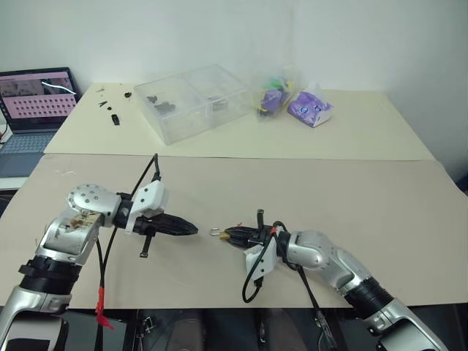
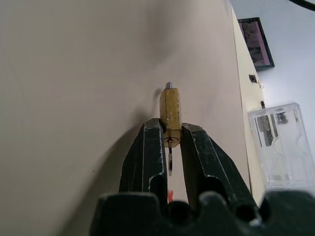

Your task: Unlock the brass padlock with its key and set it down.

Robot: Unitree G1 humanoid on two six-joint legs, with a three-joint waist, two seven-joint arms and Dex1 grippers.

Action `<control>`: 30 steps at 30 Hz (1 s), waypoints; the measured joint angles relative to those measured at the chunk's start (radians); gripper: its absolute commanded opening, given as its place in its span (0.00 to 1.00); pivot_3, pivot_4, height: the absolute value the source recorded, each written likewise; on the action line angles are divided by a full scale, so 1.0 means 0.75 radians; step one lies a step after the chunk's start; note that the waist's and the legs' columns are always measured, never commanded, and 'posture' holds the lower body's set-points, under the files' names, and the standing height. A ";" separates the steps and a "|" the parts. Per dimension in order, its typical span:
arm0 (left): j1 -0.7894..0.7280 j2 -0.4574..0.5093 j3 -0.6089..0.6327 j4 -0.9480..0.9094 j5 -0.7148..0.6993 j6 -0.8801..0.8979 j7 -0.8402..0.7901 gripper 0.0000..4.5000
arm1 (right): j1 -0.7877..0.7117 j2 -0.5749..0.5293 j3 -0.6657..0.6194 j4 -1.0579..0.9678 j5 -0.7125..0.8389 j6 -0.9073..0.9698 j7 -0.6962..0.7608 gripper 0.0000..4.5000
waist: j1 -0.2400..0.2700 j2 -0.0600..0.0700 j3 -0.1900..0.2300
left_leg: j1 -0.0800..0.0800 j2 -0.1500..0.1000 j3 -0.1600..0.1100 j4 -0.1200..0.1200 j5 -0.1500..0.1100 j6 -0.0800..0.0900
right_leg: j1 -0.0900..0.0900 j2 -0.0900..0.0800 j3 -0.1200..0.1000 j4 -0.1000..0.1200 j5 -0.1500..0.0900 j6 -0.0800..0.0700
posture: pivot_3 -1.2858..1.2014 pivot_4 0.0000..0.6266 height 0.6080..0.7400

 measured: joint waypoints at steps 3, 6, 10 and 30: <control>0.000 -0.015 -0.012 0.000 0.015 -0.028 0.014 0.02 | -0.001 0.004 0.000 0.000 0.027 0.023 0.040 0.02 | 0.002 0.000 0.000 | 0.000 0.000 0.000 0.000 0.000 0.000 | 0.000 0.000 0.000 0.000 0.000 0.000 | 0.52 0.24 0.90; 0.000 -0.027 -0.025 0.000 0.020 -0.031 0.020 0.00 | 0.001 0.008 -0.002 -0.001 0.059 0.053 0.079 0.32 | 0.002 0.000 0.000 | 0.000 0.000 0.000 0.000 0.000 0.000 | 0.000 0.000 0.000 0.000 0.000 0.000 | 0.52 0.24 0.90; 0.000 -0.037 -0.033 0.001 0.024 -0.035 0.025 0.00 | 0.005 0.014 -0.021 -0.035 0.137 0.129 0.125 0.60 | 0.003 0.000 0.000 | 0.002 0.000 0.000 0.000 0.000 0.000 | 0.004 0.000 0.000 0.000 0.000 0.000 | 0.52 0.24 0.90; 0.033 -0.076 -0.022 -0.002 -0.010 0.040 0.136 0.00 | 0.241 0.148 -0.645 -0.457 1.064 1.350 0.198 0.60 | 0.008 0.000 0.000 | 0.014 0.002 -0.001 -0.002 -0.001 0.000 | 0.013 -0.001 -0.004 -0.002 -0.001 -0.001 | 0.52 0.24 0.90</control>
